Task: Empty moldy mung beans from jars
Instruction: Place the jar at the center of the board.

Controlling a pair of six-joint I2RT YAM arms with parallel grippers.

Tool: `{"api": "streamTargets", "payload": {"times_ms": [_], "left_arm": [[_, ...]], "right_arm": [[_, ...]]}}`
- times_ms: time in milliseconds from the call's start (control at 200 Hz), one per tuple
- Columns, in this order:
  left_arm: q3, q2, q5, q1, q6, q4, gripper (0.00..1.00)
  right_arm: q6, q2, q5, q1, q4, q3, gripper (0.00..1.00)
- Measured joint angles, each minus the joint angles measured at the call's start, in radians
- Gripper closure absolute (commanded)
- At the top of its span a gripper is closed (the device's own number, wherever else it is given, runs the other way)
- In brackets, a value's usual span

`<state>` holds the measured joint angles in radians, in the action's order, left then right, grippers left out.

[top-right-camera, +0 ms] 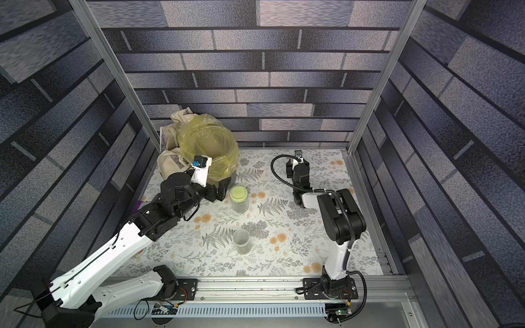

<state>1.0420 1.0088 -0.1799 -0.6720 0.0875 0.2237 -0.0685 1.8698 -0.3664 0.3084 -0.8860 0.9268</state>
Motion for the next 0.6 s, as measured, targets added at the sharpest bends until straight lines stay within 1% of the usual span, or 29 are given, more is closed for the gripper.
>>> {"api": "streamTargets", "payload": {"times_ms": [240,391,451,526,601], "left_arm": [[0.000,0.000,0.000,0.005,0.000,0.000,0.00],[0.000,0.000,0.002,0.005,0.000,0.000,0.00],[0.000,0.000,0.008,0.005,0.000,0.000,0.00],[0.000,0.000,0.016,0.005,0.000,0.000,0.00],[0.000,0.000,0.019,0.005,0.000,0.000,0.00]], "right_arm": [[0.005,0.000,-0.010,-0.001,0.001,0.002,0.36],[0.012,0.000,-0.014,-0.001,0.000,0.002,0.33],[0.016,0.000,-0.014,-0.001,-0.001,0.001,0.28],[0.019,0.000,-0.014,-0.001,-0.010,-0.006,0.18],[0.022,0.000,-0.013,-0.001,-0.027,-0.020,0.10]]}}
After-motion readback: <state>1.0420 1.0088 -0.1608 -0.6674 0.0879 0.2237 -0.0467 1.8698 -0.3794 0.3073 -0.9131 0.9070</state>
